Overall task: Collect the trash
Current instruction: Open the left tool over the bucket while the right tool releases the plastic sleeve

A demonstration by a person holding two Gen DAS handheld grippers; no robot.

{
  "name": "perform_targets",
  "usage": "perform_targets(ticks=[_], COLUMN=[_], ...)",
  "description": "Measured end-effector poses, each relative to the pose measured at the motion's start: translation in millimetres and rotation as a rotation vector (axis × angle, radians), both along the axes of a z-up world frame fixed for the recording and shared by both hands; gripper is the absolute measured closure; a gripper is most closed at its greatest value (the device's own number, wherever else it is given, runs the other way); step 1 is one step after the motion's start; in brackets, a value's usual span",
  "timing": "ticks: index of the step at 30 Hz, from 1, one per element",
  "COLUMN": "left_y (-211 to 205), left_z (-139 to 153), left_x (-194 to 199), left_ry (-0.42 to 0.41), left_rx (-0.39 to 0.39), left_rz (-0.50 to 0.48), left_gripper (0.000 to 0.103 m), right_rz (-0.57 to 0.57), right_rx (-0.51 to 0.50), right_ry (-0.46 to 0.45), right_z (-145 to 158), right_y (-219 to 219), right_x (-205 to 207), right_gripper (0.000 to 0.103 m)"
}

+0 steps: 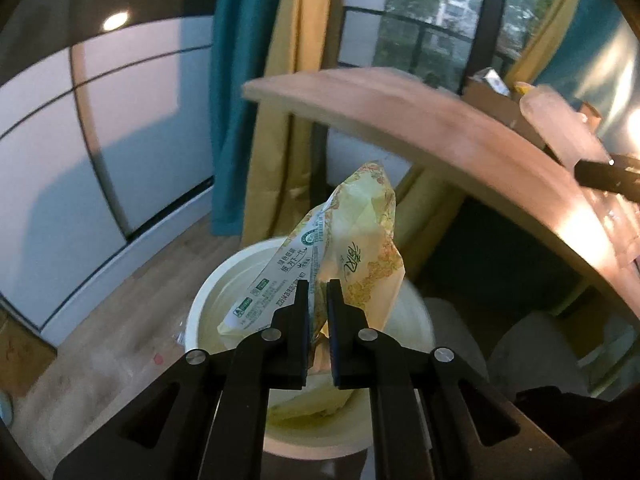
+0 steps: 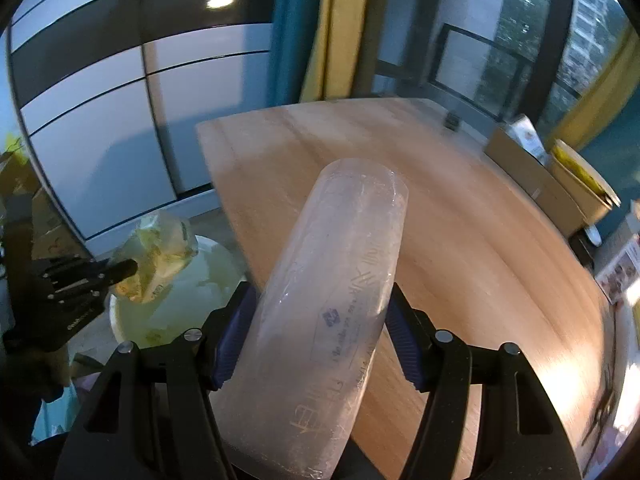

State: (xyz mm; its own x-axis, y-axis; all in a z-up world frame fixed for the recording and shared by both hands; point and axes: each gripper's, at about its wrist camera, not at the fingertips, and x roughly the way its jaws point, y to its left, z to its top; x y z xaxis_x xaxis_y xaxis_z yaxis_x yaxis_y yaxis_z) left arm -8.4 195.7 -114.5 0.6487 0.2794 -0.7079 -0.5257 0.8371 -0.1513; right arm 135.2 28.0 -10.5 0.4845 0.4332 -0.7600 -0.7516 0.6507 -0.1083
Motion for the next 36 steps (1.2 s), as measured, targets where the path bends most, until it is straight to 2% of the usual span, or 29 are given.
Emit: perform_targets(ticks=[3,6,11,13,23,30,36], left_y=[12.2,24.6,40.7,46.3,75.5,88.1,91.6], left_z=[-15.2,-27.6,-43.5,-46.2,-43.9,-47.3,-46.3], left_x=[-6.5,-11.0,-20.6,-24.6,-55.5,-75.3,-83.5], left_ry=[0.026,0.03,0.035,0.028,-0.062,-0.068,-0.058], left_rx=[-0.053,-0.093,-0.146,-0.161,-0.169,-0.17,-0.171], left_rz=[0.035,0.058,0.075,0.084,0.184,0.234,0.251], left_gripper=[0.094,0.087,0.06,0.058,0.057,0.057,0.057], right_rz=[0.04,0.092,0.191,0.223,0.337,0.348,0.329], right_rx=[-0.007,-0.011,-0.027,-0.042,-0.127,-0.195,-0.226], right_ry=[0.001,0.003,0.0,-0.001,0.03,0.073,0.12], right_z=[-2.1,-4.7,-10.2,-15.3,-54.9,-89.4,-111.5], right_y=[16.1,34.6,68.3,79.9,126.6,145.7,152.9], right_x=[-5.4,-14.2,-29.0,-34.4,-51.0,-45.3,-36.5], right_gripper=[0.038,0.038,0.038,0.038,0.038,0.038,0.026])
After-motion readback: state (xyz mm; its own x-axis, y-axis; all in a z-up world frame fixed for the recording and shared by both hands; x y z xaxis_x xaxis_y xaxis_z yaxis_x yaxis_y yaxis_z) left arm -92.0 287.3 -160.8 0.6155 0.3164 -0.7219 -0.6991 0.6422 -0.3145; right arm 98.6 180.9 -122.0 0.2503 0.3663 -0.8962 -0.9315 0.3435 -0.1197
